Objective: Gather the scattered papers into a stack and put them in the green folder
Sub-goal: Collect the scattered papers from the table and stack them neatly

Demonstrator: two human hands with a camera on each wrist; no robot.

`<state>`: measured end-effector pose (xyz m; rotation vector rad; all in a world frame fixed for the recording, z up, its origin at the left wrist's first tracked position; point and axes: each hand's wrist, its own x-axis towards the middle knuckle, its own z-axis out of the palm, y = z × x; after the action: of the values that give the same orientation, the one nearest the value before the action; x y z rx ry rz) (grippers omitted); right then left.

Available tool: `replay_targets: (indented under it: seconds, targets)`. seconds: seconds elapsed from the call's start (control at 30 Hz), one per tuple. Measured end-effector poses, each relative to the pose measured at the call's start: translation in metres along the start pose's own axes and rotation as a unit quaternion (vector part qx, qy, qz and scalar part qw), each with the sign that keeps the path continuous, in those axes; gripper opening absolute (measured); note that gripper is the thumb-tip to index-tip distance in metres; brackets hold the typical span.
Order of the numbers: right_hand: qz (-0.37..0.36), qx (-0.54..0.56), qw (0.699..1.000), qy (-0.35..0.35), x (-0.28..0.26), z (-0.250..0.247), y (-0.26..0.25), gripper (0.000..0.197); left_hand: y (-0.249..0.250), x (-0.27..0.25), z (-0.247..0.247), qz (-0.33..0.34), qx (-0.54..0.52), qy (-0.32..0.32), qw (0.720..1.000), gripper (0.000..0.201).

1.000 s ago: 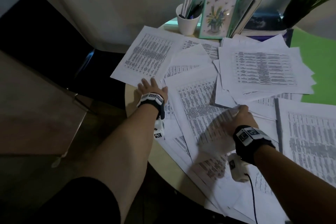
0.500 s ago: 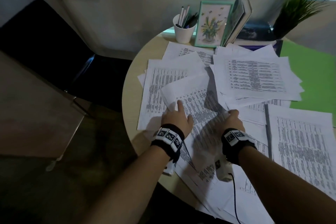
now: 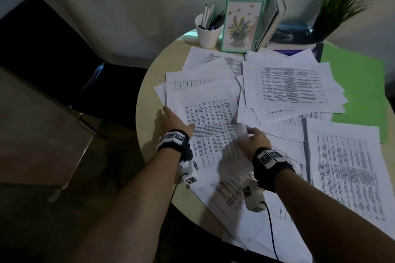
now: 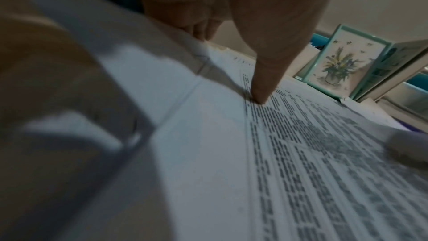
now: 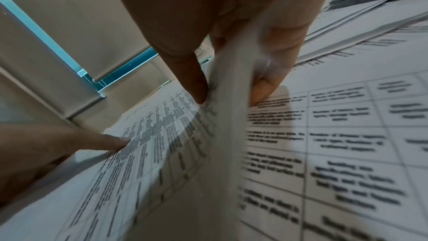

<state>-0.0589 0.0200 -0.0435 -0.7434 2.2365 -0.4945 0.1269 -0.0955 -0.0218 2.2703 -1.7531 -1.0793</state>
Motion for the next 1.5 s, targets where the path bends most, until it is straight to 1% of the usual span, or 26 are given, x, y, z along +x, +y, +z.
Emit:
replay_targets:
  seconds: [0.07,0.13,0.17,0.23,0.33,0.47,0.57,0.67,0.73,0.8,0.87,0.93,1.03,1.1,1.23,1.33,1.43,1.47,1.5]
  targets:
    - [-0.020,-0.054,0.998,-0.024,-0.002,0.001,-0.006,0.039,0.001,-0.011,0.006,-0.015,-0.013,-0.018,1.000,0.102]
    - [-0.050,-0.110,0.992,-0.043,-0.004,0.002,-0.012,0.033,-0.001,-0.018,0.004,-0.025,-0.010,-0.008,1.000,0.085]
    - [-0.065,-0.135,0.988,-0.039,-0.004,0.002,-0.014,0.031,0.000,-0.021,0.001,-0.024,-0.008,-0.002,1.000,0.075]
    - [-0.076,-0.164,0.983,-0.018,-0.002,0.000,-0.016,0.038,0.003,-0.024,-0.007,-0.009,0.002,-0.009,1.000,0.057]
    - [-0.072,-0.139,0.988,-0.016,-0.001,-0.003,-0.017,0.051,0.010,-0.033,-0.016,0.000,0.002,-0.030,1.000,0.043]
    - [-0.083,-0.137,0.986,-0.053,0.000,-0.006,-0.012,0.061,0.012,-0.038,-0.021,-0.008,-0.022,-0.009,1.000,0.048]
    - [-0.100,-0.158,0.979,-0.080,0.001,-0.013,-0.008,0.070,0.010,-0.042,-0.024,-0.026,-0.072,0.013,0.997,0.051]
    - [-0.110,-0.142,0.979,-0.100,-0.001,-0.021,-0.004,0.076,0.012,-0.051,-0.022,-0.038,-0.079,0.032,0.996,0.053]
    - [-0.119,-0.115,0.980,-0.107,-0.002,-0.027,0.001,0.074,0.014,-0.058,-0.017,-0.041,-0.083,0.040,0.995,0.055]
    - [-0.126,-0.100,0.981,-0.108,-0.003,-0.036,0.007,0.065,0.016,-0.064,-0.011,-0.032,-0.095,0.044,0.994,0.053]
    - [-0.124,-0.107,0.980,-0.110,-0.002,-0.045,0.012,0.054,0.016,-0.068,-0.007,-0.016,-0.119,0.059,0.991,0.045]
    - [-0.118,-0.119,0.978,-0.123,-0.002,-0.053,0.016,0.049,0.015,-0.070,-0.008,-0.004,-0.144,0.084,0.986,0.038]
    - [-0.114,-0.137,0.971,-0.159,-0.003,-0.057,0.021,0.060,0.015,-0.072,-0.021,-0.006,-0.142,0.118,0.983,0.035]
    - [-0.118,-0.134,0.970,-0.165,-0.003,-0.058,0.021,0.065,0.015,-0.070,-0.031,-0.010,-0.151,0.143,0.978,0.034]
    - [-0.104,-0.116,0.973,-0.171,0.003,-0.059,0.016,0.069,0.013,-0.062,-0.049,0.020,-0.166,0.192,0.967,0.030]
    - [-0.099,-0.090,0.979,-0.152,0.006,-0.059,0.010,0.064,0.018,-0.059,-0.059,0.041,-0.177,0.197,0.963,0.032]
    - [-0.099,-0.088,0.979,-0.155,0.006,-0.054,0.007,0.062,0.024,-0.056,-0.063,0.059,-0.208,0.189,0.958,0.031]
    - [-0.106,-0.074,0.980,-0.149,0.006,-0.052,0.008,0.062,0.025,-0.054,-0.063,0.061,-0.213,0.182,0.958,0.032]
    - [-0.109,-0.038,0.983,-0.141,0.006,-0.051,0.008,0.066,0.024,-0.052,-0.063,0.066,-0.213,0.170,0.960,0.033]
